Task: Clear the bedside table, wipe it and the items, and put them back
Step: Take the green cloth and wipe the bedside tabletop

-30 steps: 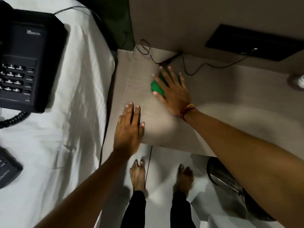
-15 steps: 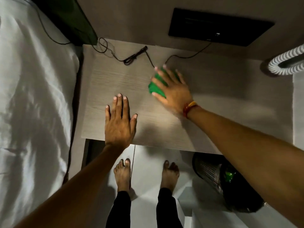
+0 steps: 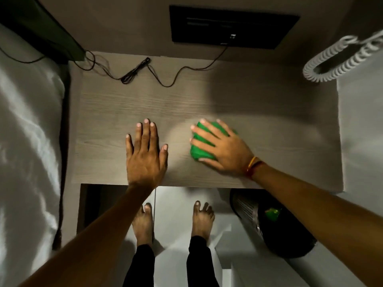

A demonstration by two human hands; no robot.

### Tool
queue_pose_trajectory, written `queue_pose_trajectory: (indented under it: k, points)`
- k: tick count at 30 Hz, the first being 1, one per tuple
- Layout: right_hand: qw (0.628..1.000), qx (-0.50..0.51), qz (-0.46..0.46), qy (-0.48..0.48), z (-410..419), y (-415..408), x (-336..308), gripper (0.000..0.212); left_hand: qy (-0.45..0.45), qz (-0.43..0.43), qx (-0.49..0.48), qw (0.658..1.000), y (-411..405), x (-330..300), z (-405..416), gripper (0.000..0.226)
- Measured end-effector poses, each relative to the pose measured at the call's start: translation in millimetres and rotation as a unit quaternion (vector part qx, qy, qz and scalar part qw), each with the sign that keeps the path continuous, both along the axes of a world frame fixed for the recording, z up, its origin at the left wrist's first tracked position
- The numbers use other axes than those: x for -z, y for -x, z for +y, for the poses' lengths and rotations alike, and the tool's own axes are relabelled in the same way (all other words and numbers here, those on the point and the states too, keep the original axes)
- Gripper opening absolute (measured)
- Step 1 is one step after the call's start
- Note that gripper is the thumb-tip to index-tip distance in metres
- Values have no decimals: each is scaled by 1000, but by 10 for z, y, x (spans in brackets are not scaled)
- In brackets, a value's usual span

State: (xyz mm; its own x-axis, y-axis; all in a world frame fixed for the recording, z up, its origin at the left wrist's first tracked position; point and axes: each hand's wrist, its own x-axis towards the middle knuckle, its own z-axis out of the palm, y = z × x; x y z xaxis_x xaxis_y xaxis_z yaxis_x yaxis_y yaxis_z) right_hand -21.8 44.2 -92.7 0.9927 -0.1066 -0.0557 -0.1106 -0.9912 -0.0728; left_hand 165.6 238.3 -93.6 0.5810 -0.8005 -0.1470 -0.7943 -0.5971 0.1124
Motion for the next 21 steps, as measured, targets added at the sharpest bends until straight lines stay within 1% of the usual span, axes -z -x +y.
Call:
queue_pose_trajectory:
  k: [4, 6, 8, 10, 12, 13, 16, 19, 20, 21]
  points:
    - [986, 163, 26, 5, -854, -246, -138, 62, 0, -10, 20, 1000, 165, -22, -99, 72]
    - [975, 219, 28, -6, -1099, -308, -194, 62, 8, -10, 37, 999, 277, -30, -153, 73]
    - [969, 247, 20, -3, -1077, -319, -191, 62, 14, -5, 54, 998, 358, -30, -200, 72]
    - [964, 266, 8, 3, -835, -227, -156, 61, 18, -4, 74, 997, 438, -18, -243, 72]
    - [968, 250, -11, -5, -470, -26, -87, 60, 15, -7, 81, 997, 476, -2, -264, 73]
    - [974, 226, -15, -8, -292, 120, -58, 61, 14, -6, 81, 997, 491, 5, -278, 74]
    - [993, 121, -10, -3, 12, 557, 7, 62, 18, -15, 81, 996, 501, 13, -268, 74]
    - [1000, 26, 10, 10, -200, 783, -17, 63, 20, -23, 82, 996, 500, 16, -268, 74]
    - [999, 18, 21, 19, -346, 794, -31, 64, 22, -19, 80, 996, 508, 15, -271, 75]
    - [999, 30, 27, 28, -515, 775, -46, 64, 22, -16, 79, 997, 516, 14, -273, 75]
